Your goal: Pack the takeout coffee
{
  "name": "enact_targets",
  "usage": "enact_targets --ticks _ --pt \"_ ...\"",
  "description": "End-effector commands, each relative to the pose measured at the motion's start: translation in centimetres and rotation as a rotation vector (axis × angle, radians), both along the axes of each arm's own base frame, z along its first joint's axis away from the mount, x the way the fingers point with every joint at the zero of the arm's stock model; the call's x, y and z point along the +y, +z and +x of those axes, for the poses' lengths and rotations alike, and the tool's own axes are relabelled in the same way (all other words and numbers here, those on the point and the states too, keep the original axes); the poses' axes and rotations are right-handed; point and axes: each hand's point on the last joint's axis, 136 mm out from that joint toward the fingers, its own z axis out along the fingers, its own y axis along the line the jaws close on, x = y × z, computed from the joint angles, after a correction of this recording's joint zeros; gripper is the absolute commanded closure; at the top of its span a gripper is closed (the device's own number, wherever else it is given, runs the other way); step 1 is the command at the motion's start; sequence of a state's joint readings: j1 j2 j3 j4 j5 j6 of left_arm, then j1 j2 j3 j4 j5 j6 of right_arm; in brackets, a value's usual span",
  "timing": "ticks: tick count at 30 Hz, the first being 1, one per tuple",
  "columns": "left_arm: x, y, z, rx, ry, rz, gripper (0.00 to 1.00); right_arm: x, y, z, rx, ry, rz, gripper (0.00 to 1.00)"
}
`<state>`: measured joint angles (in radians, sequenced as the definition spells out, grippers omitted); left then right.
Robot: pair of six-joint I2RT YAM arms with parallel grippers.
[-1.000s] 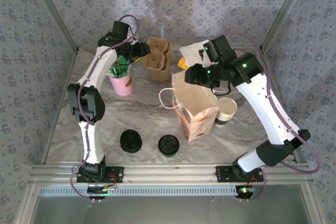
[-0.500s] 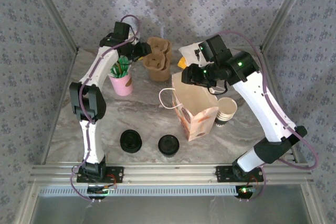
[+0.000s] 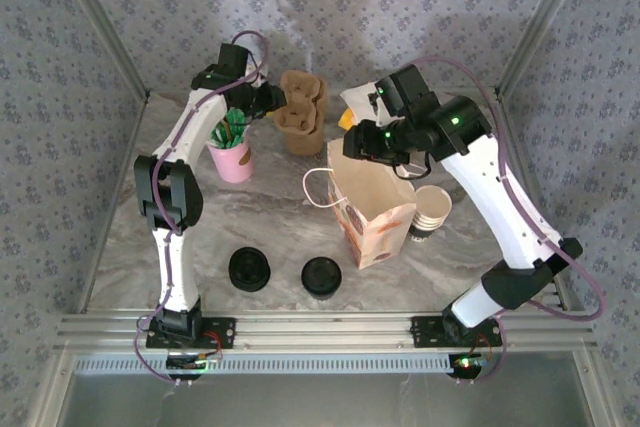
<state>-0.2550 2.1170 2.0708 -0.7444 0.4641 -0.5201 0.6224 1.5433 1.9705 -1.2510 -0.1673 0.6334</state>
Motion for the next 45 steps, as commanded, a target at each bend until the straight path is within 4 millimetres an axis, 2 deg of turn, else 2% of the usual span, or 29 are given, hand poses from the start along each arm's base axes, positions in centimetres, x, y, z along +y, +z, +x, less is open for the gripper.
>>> enact_targets --ticks 1,13,18,23,29,32,36,40,45 --pt "0.1 2.0 -0.8 -0.029 -0.018 -0.012 0.75 -0.2 0.3 -0.1 -0.002 -0.014 -0.012 0.51" --pt "0.1 3.3 -0.9 -0.045 -0.018 -0.022 0.94 0.0 0.1 -0.4 0.007 -0.011 -0.023 0.50" --pt "0.0 4.6 -0.9 -0.057 -0.012 -0.048 1.00 0.1 -0.2 -0.5 0.018 -0.010 -0.028 0.50" --pt "-0.5 7.8 -1.1 -0.107 -0.015 -0.085 1.00 0.0 0.9 -0.5 -0.005 -0.003 -0.020 0.50" --pt "0.0 12.9 -2.4 -0.198 -0.009 -0.069 1.00 -0.5 5.1 0.6 -0.152 0.049 -0.031 0.50" --pt "0.5 15.5 -3.8 -0.234 -0.002 -0.063 1.00 -0.4 7.7 0.8 -0.263 0.119 -0.024 0.50" --pt "0.1 19.2 -7.0 -0.281 -0.035 -0.068 1.00 0.0 11.7 0.1 -0.479 0.282 -0.033 0.49" --pt "-1.7 22.7 -12.1 -0.346 -0.127 -0.052 1.00 -0.1 15.2 -2.0 -0.709 0.424 -0.033 0.49" --pt "-3.3 25.4 -19.5 -0.418 -0.256 -0.011 1.00 -1.5 18.3 -5.5 -0.926 0.492 -0.021 0.39"
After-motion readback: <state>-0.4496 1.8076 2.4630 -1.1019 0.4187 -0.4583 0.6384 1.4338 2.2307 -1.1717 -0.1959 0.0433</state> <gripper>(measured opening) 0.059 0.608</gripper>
